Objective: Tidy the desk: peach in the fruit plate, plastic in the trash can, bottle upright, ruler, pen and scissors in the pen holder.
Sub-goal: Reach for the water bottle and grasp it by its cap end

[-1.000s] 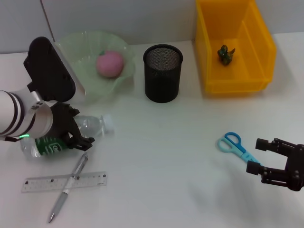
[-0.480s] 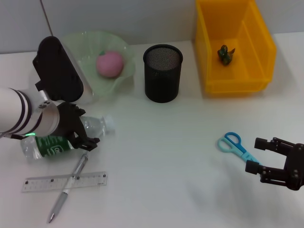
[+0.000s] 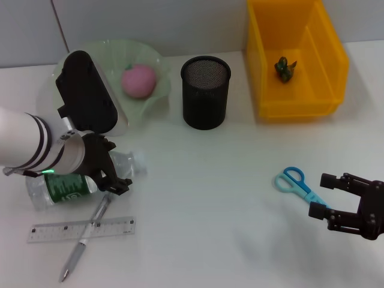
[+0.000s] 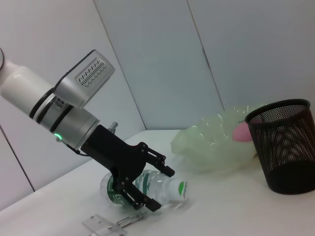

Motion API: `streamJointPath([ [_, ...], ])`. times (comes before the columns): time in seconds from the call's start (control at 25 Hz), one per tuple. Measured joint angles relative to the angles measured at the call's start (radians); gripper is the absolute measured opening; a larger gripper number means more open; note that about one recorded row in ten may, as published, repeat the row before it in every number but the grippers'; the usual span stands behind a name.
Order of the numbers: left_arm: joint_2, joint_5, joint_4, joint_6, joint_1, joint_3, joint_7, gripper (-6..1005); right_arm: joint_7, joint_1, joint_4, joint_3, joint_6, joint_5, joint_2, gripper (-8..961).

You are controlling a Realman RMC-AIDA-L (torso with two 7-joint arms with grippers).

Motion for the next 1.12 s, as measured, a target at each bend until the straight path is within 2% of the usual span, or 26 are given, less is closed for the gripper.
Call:
streamJointPath([
  [0.48,-0.001,-0.002,-0.024,-0.003,-0.029,0.029,0.003,758,0.0,-0.001,0.004,0.0,0.0,0.0,-0.003,842],
  [0.76,-0.002,-0.022,-0.028,-0.005,-0.038,0.046,0.008,639,0.0,-0.001,0.006,0.0,0.0,0.0,-0.003,842],
  [1.12,0.0,-0.052,0.02,0.0,-0.036,0.058,0.018,640,0.0,-0.003,0.006,0.0,0.0,-0.001,-0.003,842],
])
